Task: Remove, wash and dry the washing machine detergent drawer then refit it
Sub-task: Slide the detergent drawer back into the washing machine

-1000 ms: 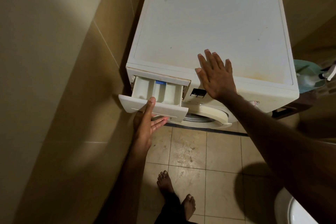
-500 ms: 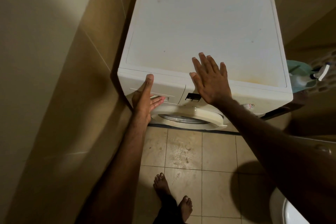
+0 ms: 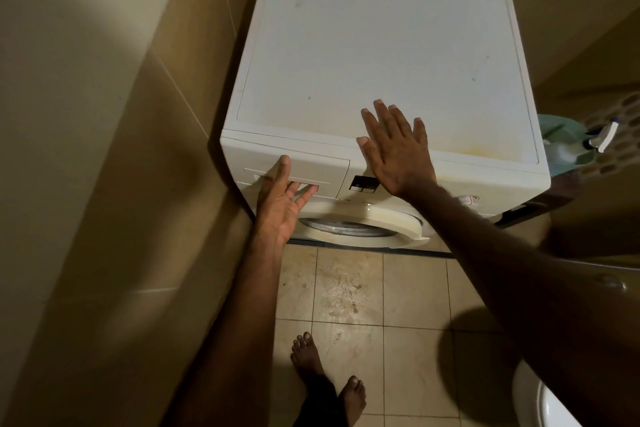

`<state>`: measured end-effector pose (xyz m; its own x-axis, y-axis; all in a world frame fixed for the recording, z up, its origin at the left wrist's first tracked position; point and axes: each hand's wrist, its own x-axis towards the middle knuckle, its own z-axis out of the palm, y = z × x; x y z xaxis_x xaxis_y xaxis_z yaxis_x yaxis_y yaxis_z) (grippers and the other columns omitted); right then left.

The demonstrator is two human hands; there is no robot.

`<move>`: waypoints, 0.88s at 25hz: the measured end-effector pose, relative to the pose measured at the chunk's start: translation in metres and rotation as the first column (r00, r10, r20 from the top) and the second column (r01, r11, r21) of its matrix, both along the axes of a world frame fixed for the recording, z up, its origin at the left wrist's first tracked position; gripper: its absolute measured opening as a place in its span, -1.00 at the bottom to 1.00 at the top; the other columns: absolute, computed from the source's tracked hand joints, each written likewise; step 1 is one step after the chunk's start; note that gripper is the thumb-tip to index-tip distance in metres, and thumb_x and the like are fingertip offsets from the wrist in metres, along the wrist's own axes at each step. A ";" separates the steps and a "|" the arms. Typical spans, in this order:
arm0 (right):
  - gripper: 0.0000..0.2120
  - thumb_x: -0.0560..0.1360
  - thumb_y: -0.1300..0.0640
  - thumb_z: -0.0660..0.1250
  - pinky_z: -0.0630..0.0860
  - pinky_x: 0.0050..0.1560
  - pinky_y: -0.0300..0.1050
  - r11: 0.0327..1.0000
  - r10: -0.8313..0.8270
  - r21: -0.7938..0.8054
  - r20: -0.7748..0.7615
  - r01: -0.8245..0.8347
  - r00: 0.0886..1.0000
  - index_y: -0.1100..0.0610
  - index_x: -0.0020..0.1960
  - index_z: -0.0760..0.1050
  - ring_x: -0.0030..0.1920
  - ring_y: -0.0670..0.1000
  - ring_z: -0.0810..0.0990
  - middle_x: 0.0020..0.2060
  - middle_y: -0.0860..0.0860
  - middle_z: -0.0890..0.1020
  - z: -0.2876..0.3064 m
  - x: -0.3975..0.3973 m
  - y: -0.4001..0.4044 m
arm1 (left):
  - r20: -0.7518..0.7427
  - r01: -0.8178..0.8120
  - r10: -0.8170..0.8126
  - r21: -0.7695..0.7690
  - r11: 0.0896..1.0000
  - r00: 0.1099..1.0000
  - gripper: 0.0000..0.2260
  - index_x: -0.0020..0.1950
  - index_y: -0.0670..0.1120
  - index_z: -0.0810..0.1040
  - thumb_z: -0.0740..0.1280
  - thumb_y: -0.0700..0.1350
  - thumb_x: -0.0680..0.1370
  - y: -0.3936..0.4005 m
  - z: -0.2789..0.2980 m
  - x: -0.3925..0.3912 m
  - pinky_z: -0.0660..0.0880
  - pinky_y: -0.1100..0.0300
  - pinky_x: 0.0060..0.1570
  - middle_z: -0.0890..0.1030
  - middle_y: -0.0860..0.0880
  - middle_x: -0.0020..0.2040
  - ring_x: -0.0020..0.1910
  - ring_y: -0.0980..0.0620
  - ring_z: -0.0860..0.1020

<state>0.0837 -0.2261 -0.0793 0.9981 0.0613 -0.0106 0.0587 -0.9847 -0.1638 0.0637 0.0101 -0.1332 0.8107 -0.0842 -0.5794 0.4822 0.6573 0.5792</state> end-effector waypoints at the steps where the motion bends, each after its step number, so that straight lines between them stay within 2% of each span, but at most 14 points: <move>1: -0.42 0.71 -0.23 -0.19 -0.04 0.60 0.32 1.000 0.002 0.000 -0.002 -0.002 1.000 -0.06 0.68 -0.01 0.67 0.07 -0.05 0.68 -0.01 0.00 0.000 0.000 0.000 | 0.002 0.006 -0.006 0.006 1.000 1.000 -0.42 0.38 0.01 0.53 0.53 0.07 0.39 0.001 -0.001 0.000 0.62 -0.17 0.21 0.50 -0.17 0.47 0.48 -0.21 0.43; 8: -0.40 0.70 -0.24 -0.19 -0.07 0.61 0.31 1.000 0.007 0.010 -0.014 -0.007 1.000 -0.06 0.68 -0.02 0.67 0.07 -0.06 0.68 0.00 -0.01 0.001 0.000 0.000 | 0.029 0.008 -0.009 0.029 1.000 1.000 -0.49 0.33 0.01 0.54 0.51 0.07 0.42 0.001 0.001 0.000 0.61 -0.20 0.23 0.55 -0.16 0.37 0.39 -0.18 0.50; 11: -0.40 0.70 -0.25 -0.18 -0.09 0.61 0.31 1.000 0.007 0.009 -0.015 -0.007 1.000 -0.06 0.68 -0.02 0.67 0.07 -0.06 0.68 0.00 -0.01 0.001 0.001 0.000 | 0.045 0.001 -0.003 0.045 0.999 0.999 -0.44 0.41 -0.02 0.49 0.50 0.06 0.44 0.004 0.002 -0.004 0.60 -0.23 0.23 0.57 -0.20 0.39 0.40 -0.21 0.54; 15: -0.40 0.70 -0.25 -0.19 -0.09 0.61 0.32 1.000 0.013 0.018 -0.017 -0.013 1.000 -0.06 0.68 -0.03 0.67 0.08 -0.07 0.68 0.00 -0.02 0.000 0.001 -0.001 | 0.065 0.006 -0.006 0.008 1.000 0.998 -0.40 0.53 -0.04 0.36 0.44 0.02 0.52 0.015 -0.006 -0.046 0.57 -0.26 0.26 0.57 -0.21 0.41 0.36 -0.19 0.59; 19: -0.40 0.70 -0.25 -0.19 -0.09 0.60 0.33 1.000 0.021 0.013 -0.029 -0.021 0.999 -0.06 0.68 -0.05 0.67 0.08 -0.09 0.68 0.00 -0.03 0.001 0.001 -0.001 | -0.010 -0.040 0.039 -0.023 0.999 0.999 -0.45 0.47 -0.04 0.40 0.43 -0.02 0.50 0.028 -0.010 -0.089 0.63 -0.22 0.18 0.56 -0.20 0.41 0.34 -0.18 0.61; 22: -0.40 0.71 -0.24 -0.18 -0.10 0.60 0.32 1.000 0.021 0.022 -0.025 -0.020 0.999 -0.05 0.68 -0.03 0.67 0.09 -0.07 0.68 0.01 -0.02 0.004 0.001 -0.001 | -0.034 -0.031 0.029 -0.049 0.998 0.999 -0.45 0.48 -0.04 0.39 0.43 0.00 0.52 0.035 -0.017 -0.120 0.62 -0.23 0.19 0.56 -0.20 0.43 0.37 -0.21 0.58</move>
<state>0.0845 -0.2271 -0.0752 0.9960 0.0820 -0.0340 0.0743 -0.9796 -0.1865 -0.0566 0.0448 -0.1505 0.7937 -0.0895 -0.6017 0.4804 0.6990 0.5298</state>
